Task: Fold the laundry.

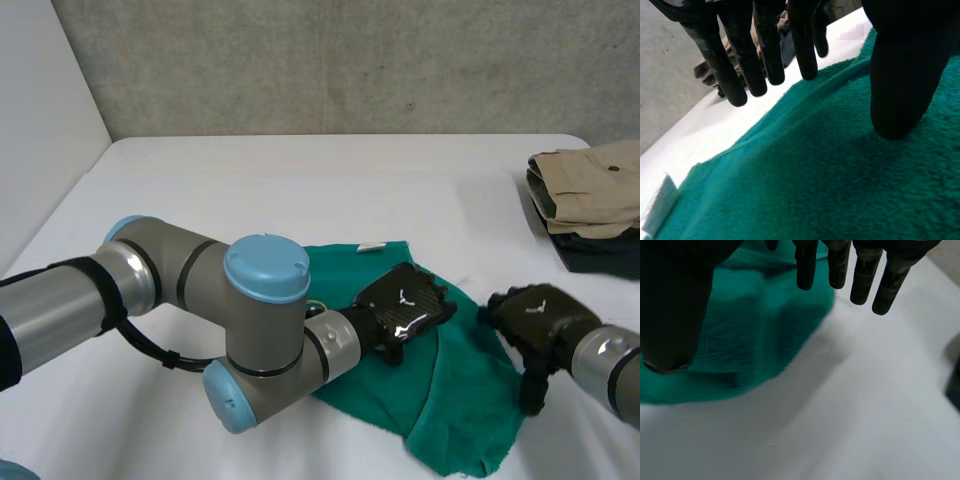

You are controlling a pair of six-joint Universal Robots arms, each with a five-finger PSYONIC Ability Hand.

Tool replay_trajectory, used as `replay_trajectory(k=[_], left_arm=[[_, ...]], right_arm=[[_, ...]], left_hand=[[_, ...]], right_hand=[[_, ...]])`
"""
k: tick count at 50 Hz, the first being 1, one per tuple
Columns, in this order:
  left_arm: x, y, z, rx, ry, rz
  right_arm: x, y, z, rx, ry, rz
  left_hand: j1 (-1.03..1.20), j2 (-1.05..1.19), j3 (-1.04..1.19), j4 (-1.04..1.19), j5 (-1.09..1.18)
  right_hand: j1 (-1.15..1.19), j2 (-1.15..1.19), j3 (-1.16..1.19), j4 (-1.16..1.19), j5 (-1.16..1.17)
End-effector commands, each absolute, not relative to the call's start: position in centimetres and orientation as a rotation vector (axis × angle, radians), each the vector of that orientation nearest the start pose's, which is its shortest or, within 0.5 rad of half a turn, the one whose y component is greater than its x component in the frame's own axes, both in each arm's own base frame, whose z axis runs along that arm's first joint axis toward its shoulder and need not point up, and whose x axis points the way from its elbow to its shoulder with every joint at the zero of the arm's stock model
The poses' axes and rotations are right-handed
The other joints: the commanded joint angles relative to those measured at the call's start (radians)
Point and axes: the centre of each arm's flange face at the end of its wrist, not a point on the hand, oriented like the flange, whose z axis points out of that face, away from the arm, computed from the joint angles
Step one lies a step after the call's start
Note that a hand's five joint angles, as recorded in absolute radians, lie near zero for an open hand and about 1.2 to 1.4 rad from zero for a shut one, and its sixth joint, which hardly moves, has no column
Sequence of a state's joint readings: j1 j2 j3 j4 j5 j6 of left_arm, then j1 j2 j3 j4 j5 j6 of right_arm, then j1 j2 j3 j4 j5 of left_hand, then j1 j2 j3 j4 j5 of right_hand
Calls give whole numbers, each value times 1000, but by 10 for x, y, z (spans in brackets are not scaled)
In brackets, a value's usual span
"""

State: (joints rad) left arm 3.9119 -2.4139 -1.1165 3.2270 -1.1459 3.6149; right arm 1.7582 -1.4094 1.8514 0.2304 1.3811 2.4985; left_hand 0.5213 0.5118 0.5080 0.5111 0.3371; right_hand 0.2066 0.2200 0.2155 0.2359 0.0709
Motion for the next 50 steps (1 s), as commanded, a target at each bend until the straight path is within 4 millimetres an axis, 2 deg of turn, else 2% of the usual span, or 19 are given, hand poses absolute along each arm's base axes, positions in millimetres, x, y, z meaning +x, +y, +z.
replay_trajectory(k=[1, 4, 8, 12, 14, 17, 21, 23, 25, 27, 28, 29, 34, 36, 37, 40, 41, 47, 50], left_arm=[[-431, -175, 122, -1553, -1503, 1421], [-432, -176, 121, -1552, -1504, 1426], [-432, -176, 121, -1552, -1504, 1426], [-432, -176, 117, -1555, -1513, 1422], [-432, -177, 114, -1555, -1525, 1429], [-431, -182, 112, -1566, -1557, 1468], [-428, -199, 120, -1589, -1627, 1626], [-427, -218, 135, -1563, -1660, 1789], [-425, -230, 148, -1520, -1687, 1898], [-415, -251, 172, -1419, -1720, 2051], [-412, -256, 181, -1384, -1719, 2096], [-407, -263, 201, -1324, -1693, 2177], [-392, -258, 255, -1180, -1592, 2310], [-384, -256, 267, -1130, -1574, 2333], [-376, -255, 276, -1079, -1570, 2342], [-365, -256, 276, -1003, -1593, 2323], [-359, -259, 273, -953, -1616, 2297], [-346, -269, 254, -830, -1700, 2149], [-350, -276, 226, -857, -1724, 2021]], right_arm=[[193, -204, 162, -1259, 2520, -1316], [193, -204, 160, -1259, 2510, -1333], [194, -206, 158, -1261, 2499, -1371], [195, -209, 157, -1261, 2484, -1398], [197, -213, 157, -1260, 2469, -1435], [198, -222, 158, -1260, 2452, -1484], [201, -238, 162, -1260, 2433, -1547], [203, -248, 166, -1254, 2424, -1584], [207, -265, 180, -1237, 2376, -1707], [213, -276, 193, -1204, 2323, -1811], [221, -286, 209, -1147, 2250, -1922], [227, -291, 219, -1117, 2201, -1983], [253, -301, 267, -969, 1940, -2203], [264, -289, 286, -981, 1867, -2223], [266, -282, 294, -985, 1845, -2231], [270, -264, 305, -1016, 1822, -2199], [270, -261, 307, -1020, 1825, -2191], [266, -249, 304, -1040, 1882, -2134], [265, -243, 307, -1056, 1879, -2140]], left_hand=[[256, 265, 269, 266, 265], [320, 330, 334, 331, 330], [432, 441, 445, 442, 441], [713, 723, 726, 723, 723], [874, 884, 888, 884, 884], [875, 884, 888, 885, 885], [875, 884, 888, 885, 885], [875, 884, 888, 885, 885], [875, 884, 888, 885, 885], [875, 884, 888, 885, 885], [875, 884, 888, 885, 885], [875, 884, 888, 885, 885], [875, 884, 888, 885, 885], [875, 884, 888, 885, 885], [602, 612, 615, 612, 612], [-347, -337, -333, -337, -337], [-262, -252, -249, -252, -252], [-308, -298, -295, -298, -298], [-311, -301, -297, -301, -301]], right_hand=[[-32, -45, -41, -61, -71], [-32, -45, -41, -61, -71], [189, 176, 180, 160, 150], [749, 736, 740, 720, 710], [1186, 1173, 1177, 1157, 1147], [1190, 1176, 1181, 1160, 1151], [1190, 1176, 1181, 1160, 1151], [1190, 1176, 1181, 1160, 1151], [1190, 1176, 1181, 1160, 1151], [1190, 1176, 1181, 1160, 1151], [1190, 1176, 1181, 1160, 1151], [1190, 1176, 1181, 1160, 1151], [1190, 1176, 1181, 1160, 1151], [1190, 1176, 1181, 1160, 1151], [1190, 1176, 1181, 1160, 1151], [1190, 1176, 1181, 1160, 1151], [1190, 1176, 1181, 1160, 1151], [1190, 1176, 1181, 1160, 1151], [1190, 1176, 1181, 1160, 1151]])
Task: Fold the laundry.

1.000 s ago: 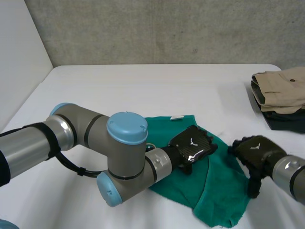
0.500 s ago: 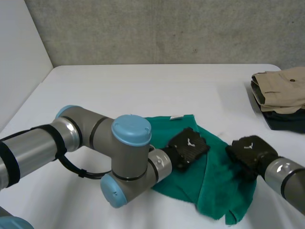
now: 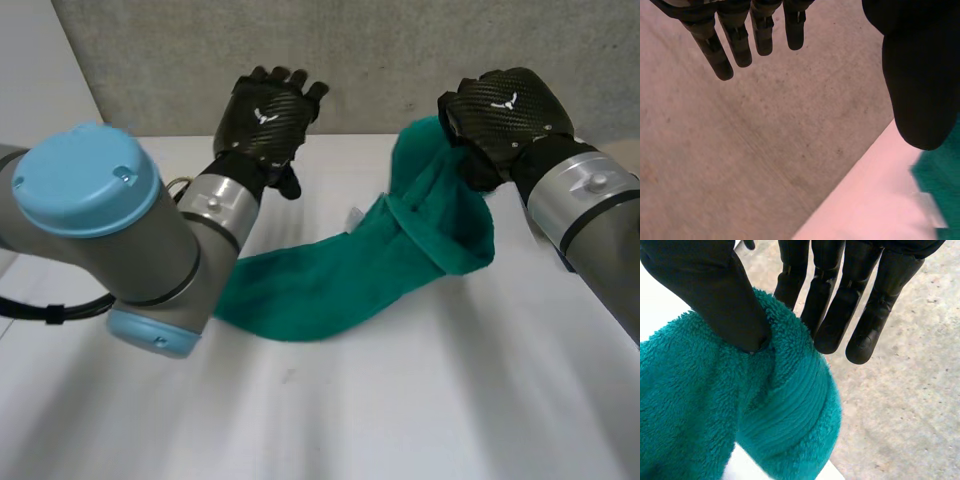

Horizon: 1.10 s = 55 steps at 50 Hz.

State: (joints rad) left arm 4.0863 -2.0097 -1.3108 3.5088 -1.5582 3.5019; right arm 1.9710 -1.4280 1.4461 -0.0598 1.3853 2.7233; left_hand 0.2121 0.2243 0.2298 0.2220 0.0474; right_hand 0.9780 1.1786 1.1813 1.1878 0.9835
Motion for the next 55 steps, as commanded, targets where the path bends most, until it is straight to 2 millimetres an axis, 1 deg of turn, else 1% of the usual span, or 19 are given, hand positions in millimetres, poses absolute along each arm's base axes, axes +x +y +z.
replay_trajectory(k=[1, 3, 10, 18, 25, 29, 30, 33, 35, 39, 40, 42, 45, 46, 48, 49, 52, 54, 55], left_arm=[[-352, -278, 218, 1099, 2190, -2513], [-355, -282, 199, 1181, 2250, -2478], [-370, -286, 163, 1366, 2350, -2431], [-389, -286, 144, 1498, 2496, -2447], [-401, -276, 138, 1624, 2667, -2443], [-404, -273, 135, 1655, 2735, -2424], [-405, -274, 135, 1652, 2736, -2424], [-403, -278, 138, 1606, 2724, -2442], [-400, -286, 145, 1516, 2683, -2482], [-392, -310, 164, 1204, 2554, -2588], [-389, -316, 170, 1139, 2515, -2609], [-378, -331, 195, 1000, 2352, -2677], [-366, -343, 222, 953, 2158, -2742], [-364, -343, 242, 959, 2020, -2795], [-363, -341, 259, 958, 1912, -2838], [-361, -339, 277, 939, 1798, -2885], [-357, -332, 301, 895, 1670, -2935], [-344, -320, 326, 804, 1575, -2958], [-342, -318, 329, 794, 1564, -2958]], right_arm=[[264, -241, 310, -1066, 1872, -2149], [264, -238, 312, -1074, 1861, -2150], [262, -223, 322, -1084, 1844, -2145], [266, -208, 320, -1113, 1830, -2106], [266, -201, 316, -1123, 1833, -2084], [263, -205, 313, -1120, 1856, -2084], [263, -206, 311, -1123, 1860, -2080], [265, -210, 310, -1125, 1864, -2078], [267, -215, 305, -1130, 1880, -2062], [276, -240, 296, -1128, 1918, -2046], [280, -253, 293, -1124, 1930, -2045], [284, -266, 293, -1109, 1936, -2063], [292, -292, 306, -1035, 1927, -2161], [294, -298, 310, -1010, 1923, -2194], [298, -316, 325, -912, 1900, -2303], [298, -322, 331, -870, 1889, -2343], [300, -342, 353, -689, 1812, -2476], [301, -348, 360, -637, 1772, -2510], [303, -351, 362, -620, 1754, -2520]], left_hand=[[-2, -14, -19, -11, -11], [-2, -14, -19, -11, -11], [-2, -14, -19, -11, -11], [19, 7, 1, 9, 9], [51, 39, 34, 41, 41], [458, 446, 441, 448, 449], [767, 755, 750, 758, 758], [1178, 1165, 1160, 1168, 1168], [1184, 1172, 1166, 1174, 1174], [1184, 1172, 1166, 1174, 1174], [1184, 1172, 1166, 1174, 1174], [1184, 1172, 1166, 1174, 1174], [1184, 1172, 1166, 1174, 1174], [1184, 1172, 1166, 1174, 1174], [1184, 1172, 1166, 1174, 1174], [1184, 1172, 1166, 1174, 1174], [1184, 1172, 1166, 1174, 1174], [1184, 1172, 1166, 1174, 1174], [1184, 1172, 1166, 1174, 1174]], right_hand=[[418, 218, 215, 209, 238], [418, 218, 215, 209, 238], [418, 218, 215, 209, 238], [418, 218, 215, 209, 238], [418, 218, 215, 209, 238], [418, 218, 215, 209, 238], [418, 218, 215, 209, 238], [418, 218, 215, 209, 238], [418, 218, 215, 209, 238], [418, 218, 215, 209, 238], [418, 218, 215, 209, 238], [418, 218, 215, 209, 238], [418, 218, 215, 209, 238], [418, 218, 215, 209, 238], [418, 218, 215, 209, 238], [418, 218, 215, 209, 238], [418, 218, 215, 209, 238], [418, 218, 215, 209, 238], [418, 218, 215, 209, 238]])
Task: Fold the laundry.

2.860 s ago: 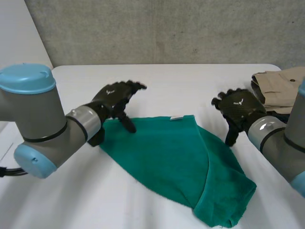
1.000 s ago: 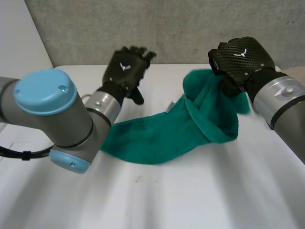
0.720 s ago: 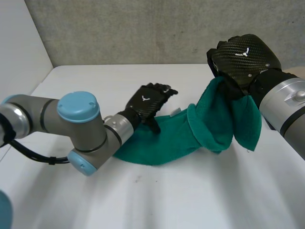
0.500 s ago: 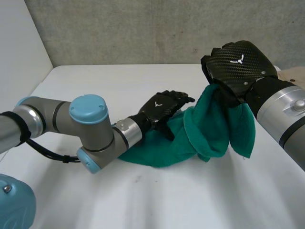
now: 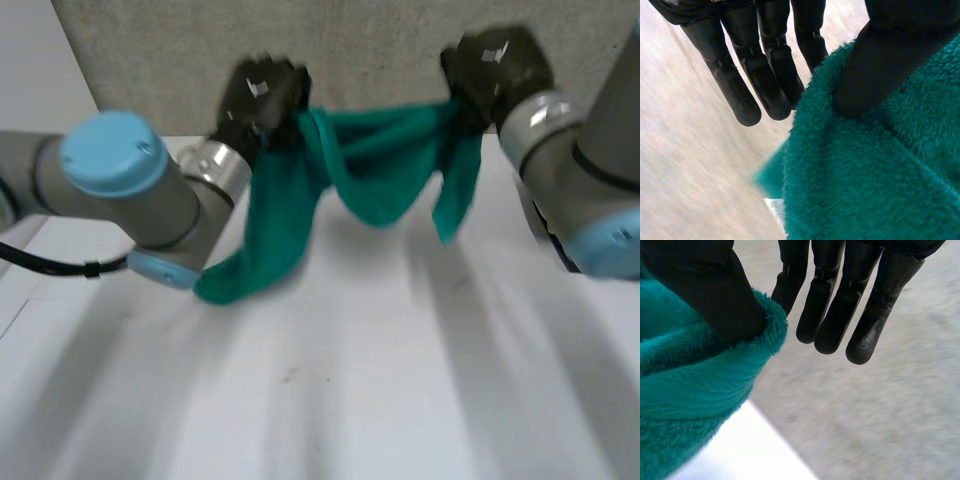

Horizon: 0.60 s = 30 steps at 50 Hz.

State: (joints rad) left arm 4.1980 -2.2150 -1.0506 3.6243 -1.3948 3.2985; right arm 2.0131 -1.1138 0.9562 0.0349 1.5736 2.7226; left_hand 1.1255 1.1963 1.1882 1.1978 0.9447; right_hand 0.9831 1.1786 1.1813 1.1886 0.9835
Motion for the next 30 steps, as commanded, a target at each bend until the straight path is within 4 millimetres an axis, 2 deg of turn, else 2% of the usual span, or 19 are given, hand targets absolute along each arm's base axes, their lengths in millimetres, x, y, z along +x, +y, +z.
replay_trajectory(k=[1, 3, 6, 7, 8, 10, 11, 12, 13, 14, 15, 16, 18, 19, 22, 25, 30], left_arm=[[-335, -310, 335, 761, 1538, -2955], [-331, -303, 333, 761, 1538, -2936], [-323, -289, 311, 805, 1626, -2848], [-322, -287, 303, 817, 1655, -2822], [-319, -281, 284, 854, 1722, -2757], [-317, -273, 264, 898, 1791, -2690], [-317, -268, 255, 922, 1823, -2660], [-318, -258, 236, 972, 1887, -2602], [-320, -251, 228, 999, 1917, -2578], [-321, -246, 221, 1023, 1942, -2556], [-323, -239, 214, 1050, 1971, -2530], [-326, -226, 200, 1096, 2031, -2474], [-328, -214, 185, 1137, 2095, -2402], [-328, -206, 176, 1164, 2149, -2330], [-325, -200, 172, 1162, 2210, -2233], [-320, -202, 179, 1118, 2255, -2154], [-301, -224, 205, 1008, 2257, -2131]], right_arm=[[303, -352, 361, -626, 1763, -2515], [304, -351, 353, -658, 1810, -2470], [305, -350, 340, -715, 1865, -2399], [308, -349, 324, -769, 1917, -2322], [309, -349, 316, -795, 1940, -2284], [310, -349, 301, -835, 1986, -2218], [311, -350, 286, -869, 2036, -2153], [311, -350, 278, -882, 2063, -2122], [312, -351, 270, -895, 2087, -2095], [312, -351, 262, -906, 2109, -2067], [312, -352, 246, -929, 2157, -2013], [313, -353, 238, -943, 2176, -1992], [313, -354, 217, -987, 2226, -1933], [314, -355, 212, -1004, 2237, -1922], [313, -354, 196, -1071, 2272, -1887], [311, -352, 191, -1107, 2293, -1873], [303, -343, 187, -1118, 2327, -1821]], left_hand=[[271, 200, 208, 198, 277], [271, 200, 208, 198, 277], [271, 200, 208, 198, 277], [271, 200, 208, 198, 277], [271, 200, 208, 198, 277], [271, 200, 208, 198, 277], [271, 200, 208, 198, 277], [271, 200, 208, 198, 277], [245, 174, 182, 173, 251], [204, 133, 141, 132, 210], [145, 75, 83, 73, 152], [11, -60, -51, -61, 17], [-154, -224, -216, -226, -147], [-364, -435, -426, -436, -358], [-597, -668, -660, -670, -591], [-665, -736, -728, -738, -659], [-736, -807, -798, -808, -730]], right_hand=[[413, 218, 215, 208, 238], [413, 218, 215, 208, 238], [413, 218, 215, 208, 238], [413, 218, 215, 208, 238], [413, 218, 215, 208, 238], [413, 218, 215, 208, 238], [413, 218, 215, 208, 238], [413, 218, 215, 208, 238], [413, 218, 215, 208, 238], [413, 218, 215, 208, 238], [413, 218, 215, 208, 238], [413, 218, 215, 208, 238], [413, 218, 215, 208, 238], [413, 218, 215, 208, 238], [413, 218, 215, 208, 238], [413, 218, 215, 208, 238], [413, 218, 215, 208, 238]])
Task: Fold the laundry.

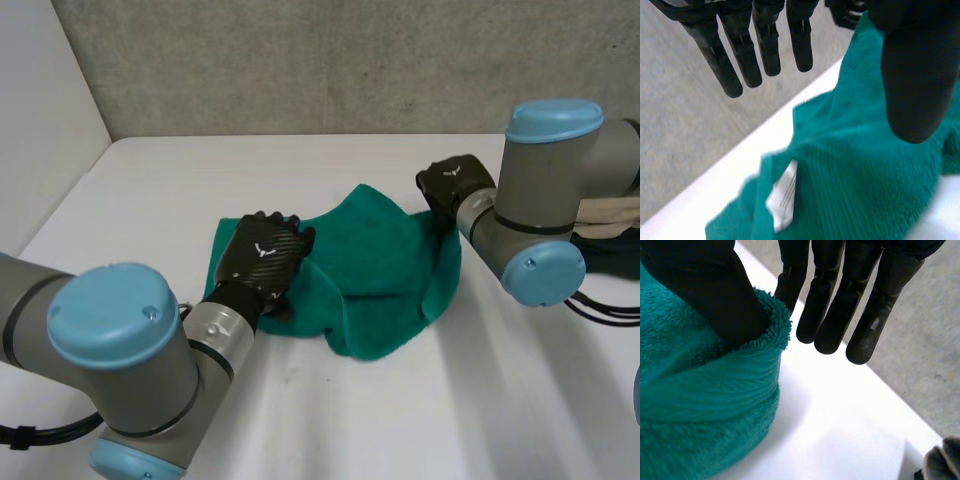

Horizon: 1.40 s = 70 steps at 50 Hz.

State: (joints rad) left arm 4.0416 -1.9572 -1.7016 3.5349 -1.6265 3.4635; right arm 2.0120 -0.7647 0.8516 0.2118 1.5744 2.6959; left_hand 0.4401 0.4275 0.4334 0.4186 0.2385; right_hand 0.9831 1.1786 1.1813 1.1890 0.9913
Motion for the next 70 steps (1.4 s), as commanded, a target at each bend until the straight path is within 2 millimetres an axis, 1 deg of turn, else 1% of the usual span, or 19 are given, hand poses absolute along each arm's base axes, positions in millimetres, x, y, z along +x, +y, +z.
replay_trajectory(k=[1, 5, 10, 14, 19, 24, 28, 36, 40, 47, 49, 56, 58, 59, 61, 62, 63, 67, 70], left_arm=[[-290, -235, 212, 952, 2258, -2119], [-277, -248, 212, 926, 2328, -2101], [-281, -250, 206, 1028, 2441, -2145], [-279, -266, 194, 1110, 2489, -2141], [-297, -293, 183, 1217, 2512, -2157], [-305, -314, 168, 1266, 2529, -2077], [-312, -324, 157, 1357, 2447, -2040], [-327, -325, 140, 1455, 2384, -2013], [-329, -324, 136, 1470, 2386, -2003], [-330, -321, 139, 1473, 2376, -2010], [-331, -319, 141, 1476, 2370, -2014], [-322, -315, 162, 1371, 2321, -2014], [-317, -312, 178, 1331, 2288, -2041], [-312, -307, 196, 1296, 2254, -2073], [-305, -301, 214, 1262, 2222, -2107], [-303, -297, 222, 1249, 2205, -2123], [-297, -288, 238, 1234, 2174, -2157], [-277, -262, 275, 1172, 2100, -2244], [-262, -251, 291, 1122, 2058, -2279]], right_arm=[[302, -340, 188, -1116, 2327, -1820], [297, -329, 189, -1120, 2331, -1804], [294, -319, 183, -1124, 2319, -1806], [292, -313, 180, -1135, 2301, -1799], [291, -308, 176, -1144, 2301, -1770], [289, -304, 170, -1153, 2315, -1743], [289, -301, 164, -1160, 2323, -1727], [290, -299, 160, -1169, 2326, -1717], [290, -299, 159, -1175, 2324, -1720], [291, -301, 160, -1179, 2322, -1729], [291, -301, 158, -1182, 2325, -1726], [289, -306, 166, -1174, 2320, -1752], [289, -307, 175, -1188, 2311, -1771], [289, -307, 177, -1206, 2312, -1769], [288, -305, 185, -1252, 2316, -1768], [286, -303, 196, -1308, 2320, -1766], [283, -303, 202, -1336, 2326, -1765], [265, -300, 227, -1441, 2386, -1740], [258, -291, 244, -1511, 2402, -1705]], left_hand=[[-50, -38, -44, -29, -23], [-50, -38, -44, -29, -23], [-27, -14, -20, -5, 0], [35, 47, 41, 56, 62], [35, 47, 41, 56, 62], [58, 71, 65, 80, 85], [58, 71, 65, 80, 85], [102, 115, 109, 124, 129], [298, 311, 305, 320, 325], [803, 816, 810, 825, 830], [941, 954, 948, 963, 969], [956, 969, 963, 978, 983], [956, 969, 963, 978, 983], [956, 969, 963, 978, 983], [956, 969, 963, 978, 983], [956, 969, 963, 978, 983], [956, 969, 963, 978, 983], [956, 969, 963, 978, 983], [956, 969, 963, 978, 983]], right_hand=[[413, 218, 215, 207, 230], [413, 218, 215, 207, 230], [413, 218, 215, 207, 230], [413, 218, 215, 207, 230], [413, 218, 215, 207, 230], [413, 218, 215, 207, 230], [413, 218, 215, 207, 230], [413, 218, 215, 207, 230], [413, 218, 215, 207, 230], [413, 218, 215, 207, 230], [413, 218, 215, 207, 230], [413, 218, 215, 207, 230], [413, 218, 215, 207, 230], [413, 218, 215, 207, 230], [413, 218, 215, 207, 230], [413, 218, 215, 207, 230], [413, 218, 215, 207, 230], [413, 218, 215, 207, 230], [413, 218, 215, 207, 230]])
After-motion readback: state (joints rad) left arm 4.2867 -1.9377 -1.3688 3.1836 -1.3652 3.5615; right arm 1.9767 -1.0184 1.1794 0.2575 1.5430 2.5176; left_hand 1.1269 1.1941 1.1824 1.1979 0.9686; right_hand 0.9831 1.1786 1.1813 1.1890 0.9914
